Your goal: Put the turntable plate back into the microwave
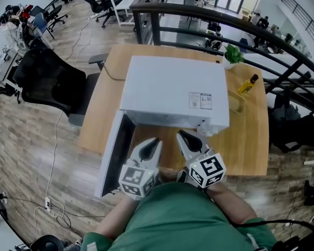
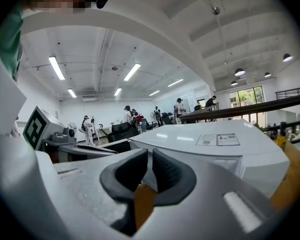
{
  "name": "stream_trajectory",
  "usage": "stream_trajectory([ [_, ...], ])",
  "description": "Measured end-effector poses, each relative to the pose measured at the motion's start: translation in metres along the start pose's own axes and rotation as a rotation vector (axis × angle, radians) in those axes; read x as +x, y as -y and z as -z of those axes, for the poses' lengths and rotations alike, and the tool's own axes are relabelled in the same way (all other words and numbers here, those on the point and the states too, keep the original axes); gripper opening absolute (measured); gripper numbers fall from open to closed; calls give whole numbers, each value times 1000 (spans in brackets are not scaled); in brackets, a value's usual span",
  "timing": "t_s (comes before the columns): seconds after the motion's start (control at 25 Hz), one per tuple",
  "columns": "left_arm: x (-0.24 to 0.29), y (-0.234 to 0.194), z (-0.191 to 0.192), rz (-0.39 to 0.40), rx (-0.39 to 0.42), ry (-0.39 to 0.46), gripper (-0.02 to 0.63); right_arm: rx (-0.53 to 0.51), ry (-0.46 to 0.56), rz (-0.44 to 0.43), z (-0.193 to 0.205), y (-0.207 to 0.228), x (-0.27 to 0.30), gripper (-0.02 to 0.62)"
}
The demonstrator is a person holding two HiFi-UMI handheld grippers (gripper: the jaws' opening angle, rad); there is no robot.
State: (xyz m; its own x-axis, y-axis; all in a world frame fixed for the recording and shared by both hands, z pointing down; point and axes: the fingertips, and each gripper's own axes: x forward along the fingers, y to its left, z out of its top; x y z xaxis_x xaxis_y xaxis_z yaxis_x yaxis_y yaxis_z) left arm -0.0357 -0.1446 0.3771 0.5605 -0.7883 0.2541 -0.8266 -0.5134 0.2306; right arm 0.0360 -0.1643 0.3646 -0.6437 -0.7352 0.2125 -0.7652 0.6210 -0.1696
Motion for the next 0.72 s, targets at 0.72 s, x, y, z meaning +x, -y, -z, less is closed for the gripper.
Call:
stream_trajectory([
  [0.72,-1,-4,7,-5,-14,-19,43,-26,19,13,-6,-1,0,34],
])
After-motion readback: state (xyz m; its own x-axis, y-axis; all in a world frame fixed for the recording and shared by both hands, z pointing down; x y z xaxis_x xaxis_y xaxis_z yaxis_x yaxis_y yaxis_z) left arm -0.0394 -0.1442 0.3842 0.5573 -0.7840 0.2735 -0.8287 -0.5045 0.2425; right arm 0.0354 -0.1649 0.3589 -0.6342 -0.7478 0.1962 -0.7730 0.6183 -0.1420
